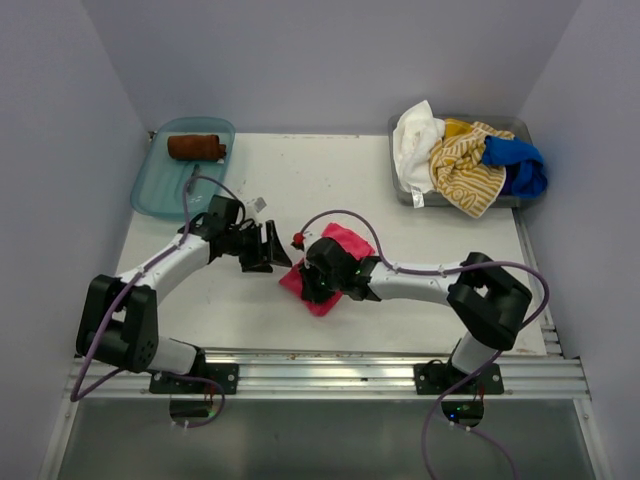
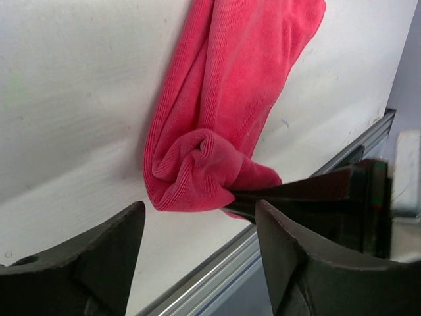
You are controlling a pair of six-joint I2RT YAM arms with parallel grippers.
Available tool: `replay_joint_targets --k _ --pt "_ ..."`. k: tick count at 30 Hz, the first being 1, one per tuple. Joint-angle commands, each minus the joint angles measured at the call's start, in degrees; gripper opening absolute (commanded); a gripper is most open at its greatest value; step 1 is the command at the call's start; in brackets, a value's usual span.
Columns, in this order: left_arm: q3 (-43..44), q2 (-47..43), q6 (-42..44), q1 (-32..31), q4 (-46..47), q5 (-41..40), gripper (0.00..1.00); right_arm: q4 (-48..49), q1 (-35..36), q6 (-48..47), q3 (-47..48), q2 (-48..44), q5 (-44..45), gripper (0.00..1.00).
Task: Roll the towels
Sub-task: Roll the towel
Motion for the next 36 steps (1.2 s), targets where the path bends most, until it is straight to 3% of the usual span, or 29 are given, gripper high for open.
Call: replay_joint_targets --k 1,6,14,17,20,21,22,23,24,26,27,32,36 --pt "-3.3 -3.4 -1.6 0.1 2.2 3.5 0.73 4.1 -1.6 3.8 -0.4 -2.8 -8.8 0.00" --pt "-6.6 -3.2 -2.9 -0.4 4.8 4.4 0.85 7.0 -3.7 5.2 -0.7 -2.4 -13.8 0.00" --pt "-9.2 1.8 -5.7 -2.3 11.2 3.4 0.85 7.4 -4.4 5.3 -0.9 -1.8 -15.3 0.00" --pt "-9.2 5.3 -7.1 -2.9 13.8 2.8 0.76 6.6 -4.4 4.8 -0.9 -1.8 -14.6 0.00" --pt "-9.1 6.9 -8.7 -3.4 14.7 1.4 0.59 5.7 -4.4 4.1 -1.0 -2.2 -13.6 0.00" --pt "-9.1 7.0 -9.0 -3.4 14.7 1.1 0.47 5.5 -4.4 3.9 -1.2 -2.4 -13.2 0.02" --pt "-9.0 6.9 -9.4 -3.4 14.6 0.9 0.40 4.5 -4.4 3.6 -1.1 -2.5 -12.6 0.07" --pt "-8.8 6.7 -9.5 -3.4 14.0 0.7 0.33 4.5 -4.3 3.0 -1.2 -3.2 -11.5 0.24" --pt "-8.5 6.4 -9.7 -3.5 13.5 0.0 0.18 2.0 -4.2 2.4 -1.1 -3.6 -10.5 0.33" --pt "-8.1 6.0 -10.0 -3.5 11.7 -0.8 0.04 -0.5 -3.7 0.3 -0.5 -4.6 -7.9 0.49" --pt "-8.0 5.9 -10.1 -3.5 11.0 -1.3 0.00 -1.5 -2.9 -0.4 -0.3 -5.7 -4.9 0.51" --pt "-7.9 5.3 -11.0 -3.5 9.5 -2.3 0.00 -7.8 1.1 -4.4 1.6 -7.5 3.1 0.52" --pt "-8.1 5.4 -11.7 -3.5 9.5 -2.3 0.00 -8.1 4.3 -4.1 1.8 -7.6 4.5 0.50"
